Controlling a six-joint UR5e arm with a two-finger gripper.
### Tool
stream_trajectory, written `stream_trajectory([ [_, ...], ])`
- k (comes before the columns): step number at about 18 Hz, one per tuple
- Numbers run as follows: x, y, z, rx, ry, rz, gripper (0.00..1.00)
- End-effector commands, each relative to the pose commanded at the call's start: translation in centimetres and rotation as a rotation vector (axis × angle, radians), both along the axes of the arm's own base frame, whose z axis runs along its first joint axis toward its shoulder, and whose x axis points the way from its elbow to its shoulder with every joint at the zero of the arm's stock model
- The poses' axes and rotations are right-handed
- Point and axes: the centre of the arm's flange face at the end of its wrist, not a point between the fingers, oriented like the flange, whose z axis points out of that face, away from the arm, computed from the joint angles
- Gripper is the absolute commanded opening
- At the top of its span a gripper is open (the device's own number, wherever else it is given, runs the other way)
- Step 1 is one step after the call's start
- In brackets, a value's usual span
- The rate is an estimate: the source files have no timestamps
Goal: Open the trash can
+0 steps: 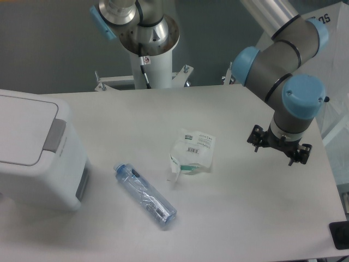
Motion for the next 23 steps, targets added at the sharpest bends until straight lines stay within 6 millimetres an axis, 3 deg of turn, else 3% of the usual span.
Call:
stream_trajectory([
  [9, 0.3, 0.1, 0.7, 0.005, 0.017, 0.008, 1.0],
  [14, 2.5, 0.6, 1.1, 0.014, 0.006, -0.005, 1.0],
  [20, 6.3, 3.8, -0.2, 0.008, 0.005, -0.003, 1.0],
  [23, 7.7, 6.0, 1.2, 0.089, -0.007, 0.101, 1.0],
])
